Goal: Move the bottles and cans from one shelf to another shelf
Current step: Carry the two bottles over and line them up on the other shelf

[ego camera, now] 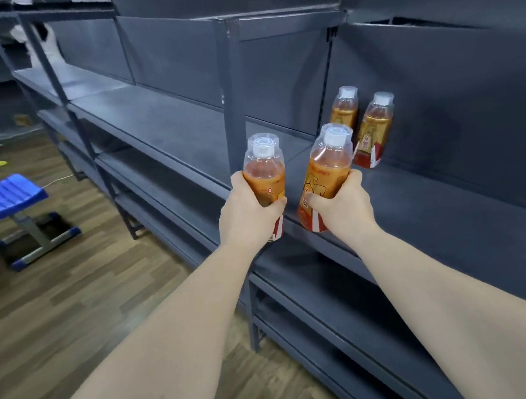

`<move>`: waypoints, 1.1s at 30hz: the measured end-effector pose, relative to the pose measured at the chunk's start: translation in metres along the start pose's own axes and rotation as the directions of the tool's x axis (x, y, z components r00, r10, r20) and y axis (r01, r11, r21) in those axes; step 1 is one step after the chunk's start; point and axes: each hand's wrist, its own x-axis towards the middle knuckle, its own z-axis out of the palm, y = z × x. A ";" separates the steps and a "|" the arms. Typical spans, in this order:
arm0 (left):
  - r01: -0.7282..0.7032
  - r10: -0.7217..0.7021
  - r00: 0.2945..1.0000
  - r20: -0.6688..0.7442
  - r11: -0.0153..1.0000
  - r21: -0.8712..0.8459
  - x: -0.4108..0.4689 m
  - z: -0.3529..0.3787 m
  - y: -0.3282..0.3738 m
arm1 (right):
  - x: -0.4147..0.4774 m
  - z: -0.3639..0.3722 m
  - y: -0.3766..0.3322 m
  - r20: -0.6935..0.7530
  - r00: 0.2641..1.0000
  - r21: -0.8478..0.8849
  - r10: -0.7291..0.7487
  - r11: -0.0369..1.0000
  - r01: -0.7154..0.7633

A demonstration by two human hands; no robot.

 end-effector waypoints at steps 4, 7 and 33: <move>-0.003 0.007 0.998 0.057 0.998 -0.064 0.023 0.022 0.006 | 0.017 -0.010 0.012 -0.067 0.995 -0.027 0.068 0.997 -0.070; -0.023 0.028 0.996 0.090 0.998 -0.059 0.041 0.041 0.012 | 0.035 -0.015 0.023 -0.105 0.988 -0.035 0.113 0.992 -0.118; -0.124 0.148 0.949 0.278 0.987 -0.105 0.184 0.151 0.046 | 0.171 -0.013 0.056 -0.247 0.942 0.007 0.228 0.972 -0.234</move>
